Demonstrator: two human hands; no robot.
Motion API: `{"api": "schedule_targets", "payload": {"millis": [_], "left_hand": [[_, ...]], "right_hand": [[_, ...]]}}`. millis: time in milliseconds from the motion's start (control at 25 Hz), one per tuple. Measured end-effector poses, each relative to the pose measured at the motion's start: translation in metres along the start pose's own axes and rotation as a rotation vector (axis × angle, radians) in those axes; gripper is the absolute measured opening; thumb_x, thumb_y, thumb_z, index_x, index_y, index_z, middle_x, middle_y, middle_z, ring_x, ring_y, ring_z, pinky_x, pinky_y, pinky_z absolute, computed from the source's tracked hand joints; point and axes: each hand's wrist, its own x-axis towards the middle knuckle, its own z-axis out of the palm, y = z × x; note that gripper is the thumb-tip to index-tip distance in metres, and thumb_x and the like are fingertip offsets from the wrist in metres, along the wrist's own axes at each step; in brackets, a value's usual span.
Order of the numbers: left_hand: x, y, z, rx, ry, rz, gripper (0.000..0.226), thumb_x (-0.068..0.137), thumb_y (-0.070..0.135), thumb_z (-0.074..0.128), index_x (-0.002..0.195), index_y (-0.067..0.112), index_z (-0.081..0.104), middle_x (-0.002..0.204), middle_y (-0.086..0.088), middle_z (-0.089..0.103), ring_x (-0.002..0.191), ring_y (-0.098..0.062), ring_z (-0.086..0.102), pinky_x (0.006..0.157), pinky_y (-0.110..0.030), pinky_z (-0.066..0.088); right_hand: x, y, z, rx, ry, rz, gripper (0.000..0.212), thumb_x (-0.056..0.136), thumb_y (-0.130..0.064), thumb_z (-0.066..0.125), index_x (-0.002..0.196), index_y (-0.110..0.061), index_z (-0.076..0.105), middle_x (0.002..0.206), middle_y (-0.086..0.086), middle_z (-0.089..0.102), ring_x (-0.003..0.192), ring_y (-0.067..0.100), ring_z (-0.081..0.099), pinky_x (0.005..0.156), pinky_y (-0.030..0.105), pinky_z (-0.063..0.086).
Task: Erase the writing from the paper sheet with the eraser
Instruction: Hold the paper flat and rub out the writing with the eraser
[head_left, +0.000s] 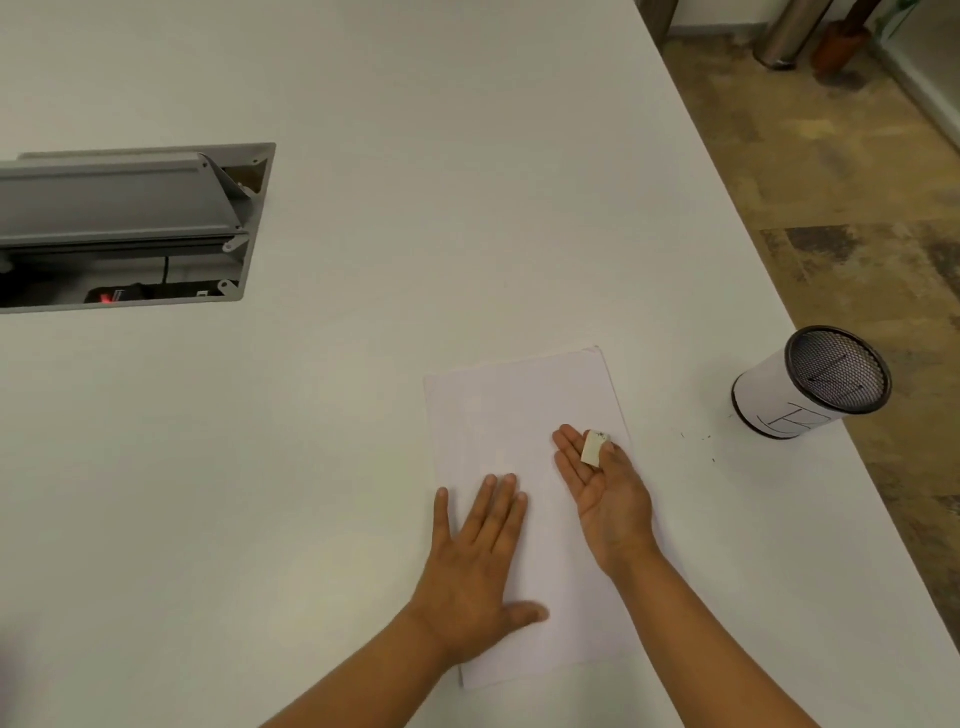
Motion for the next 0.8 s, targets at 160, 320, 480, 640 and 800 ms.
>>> {"api": "schedule_targets", "payload": {"millis": [160,320,480,640,800], "left_hand": [[-0.003,-0.012,0.009,0.007,0.073,0.061,0.085,0.087,0.071,0.028,0.148,0.012,0.026,0.156,-0.007,0.020,0.144,-0.022,0.012,0.106,-0.056,0.014],[-0.003,-0.016,0.013,0.005,0.113,0.083,0.078,0.090,0.065,0.029,0.148,0.013,0.027,0.156,-0.006,0.020,0.144,-0.021,0.015,0.109,-0.051,0.016],[-0.003,-0.017,0.019,-0.040,0.159,0.150,0.068,0.093,0.059,0.028,0.143,0.014,0.034,0.146,-0.006,0.041,0.140,-0.019,0.024,0.113,-0.041,0.016],[-0.003,-0.017,0.022,0.000,0.194,0.136,0.071,0.094,0.060,0.027,0.143,0.008,0.031,0.146,-0.009,0.040,0.138,-0.018,0.026,0.113,-0.035,0.016],[-0.004,-0.017,0.023,-0.020,0.218,0.125,0.077,0.091,0.062,0.034,0.146,0.009,0.030,0.155,-0.007,0.023,0.143,-0.018,0.019,0.111,-0.035,0.019]], "right_hand": [[-0.003,-0.001,0.006,-0.019,0.052,-0.010,0.033,0.098,-0.016,0.032,0.123,0.001,0.044,0.112,0.014,0.062,0.105,0.022,0.062,0.087,0.029,0.052],[-0.013,0.013,0.035,-0.143,0.081,-0.032,0.021,0.097,-0.016,0.034,0.104,-0.008,0.052,0.109,0.014,0.061,0.100,0.025,0.062,0.090,0.031,0.051],[-0.012,0.056,0.076,-0.258,-0.189,0.279,0.019,0.097,-0.016,0.036,0.101,-0.006,0.052,0.112,0.017,0.059,0.097,0.026,0.062,0.086,0.027,0.052],[0.026,0.047,0.080,-0.099,-0.197,0.391,0.022,0.097,-0.014,0.034,0.097,-0.003,0.054,0.102,0.016,0.063,0.099,0.029,0.060,0.090,0.034,0.047],[0.065,-0.023,0.022,0.392,0.061,-0.108,0.015,0.071,-0.009,0.067,0.083,-0.006,0.059,0.076,0.009,0.071,0.071,0.019,0.069,0.068,0.029,0.058]]}}
